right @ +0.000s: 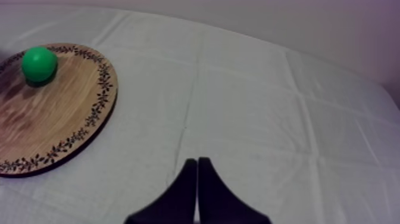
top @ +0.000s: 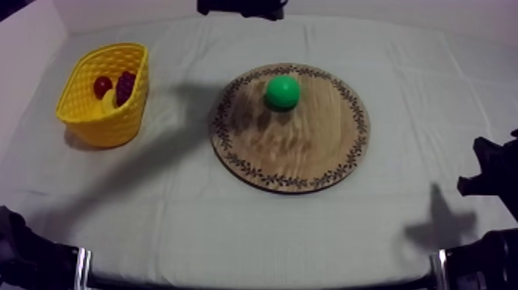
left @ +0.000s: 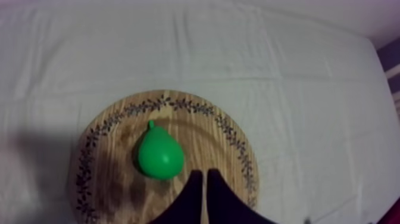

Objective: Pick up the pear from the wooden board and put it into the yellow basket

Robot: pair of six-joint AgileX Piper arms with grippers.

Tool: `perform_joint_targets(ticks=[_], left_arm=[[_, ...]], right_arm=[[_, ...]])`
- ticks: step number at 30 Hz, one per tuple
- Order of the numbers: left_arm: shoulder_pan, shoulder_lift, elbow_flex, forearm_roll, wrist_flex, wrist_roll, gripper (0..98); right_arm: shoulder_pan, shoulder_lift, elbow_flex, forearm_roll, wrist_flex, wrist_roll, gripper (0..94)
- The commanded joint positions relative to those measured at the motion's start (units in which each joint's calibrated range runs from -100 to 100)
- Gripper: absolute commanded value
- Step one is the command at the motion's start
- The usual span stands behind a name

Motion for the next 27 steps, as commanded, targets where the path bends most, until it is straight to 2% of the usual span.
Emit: perform_joint_targets(ticks=[1,8,12,18,27], left_arm=[[-0.04,0.00,0.27,-0.02,0.13,2.54,8.8],[-0.81,0.25,-0.30,1.19,2.72,4.50,50.8],[-0.89,0.80,-1.04,1.26,5.20,4.86,65.9],[-0.75,1.61,-0.90,1.08,7.09,4.51,75.1],[-0.75,4.29,-0.49,2.30,8.30,4.50,76.7]], right_arm=[[0.03,-0.05,0.00,0.02,-0.01,0.01,0.3],[0.03,-0.05,0.00,0.02,-0.01,0.01,0.3],[0.03,-0.05,0.00,0.02,-0.01,0.01,0.3],[0.03,-0.05,0.00,0.02,-0.01,0.01,0.3],[0.03,-0.05,0.00,0.02,-0.01,0.01,0.3]])
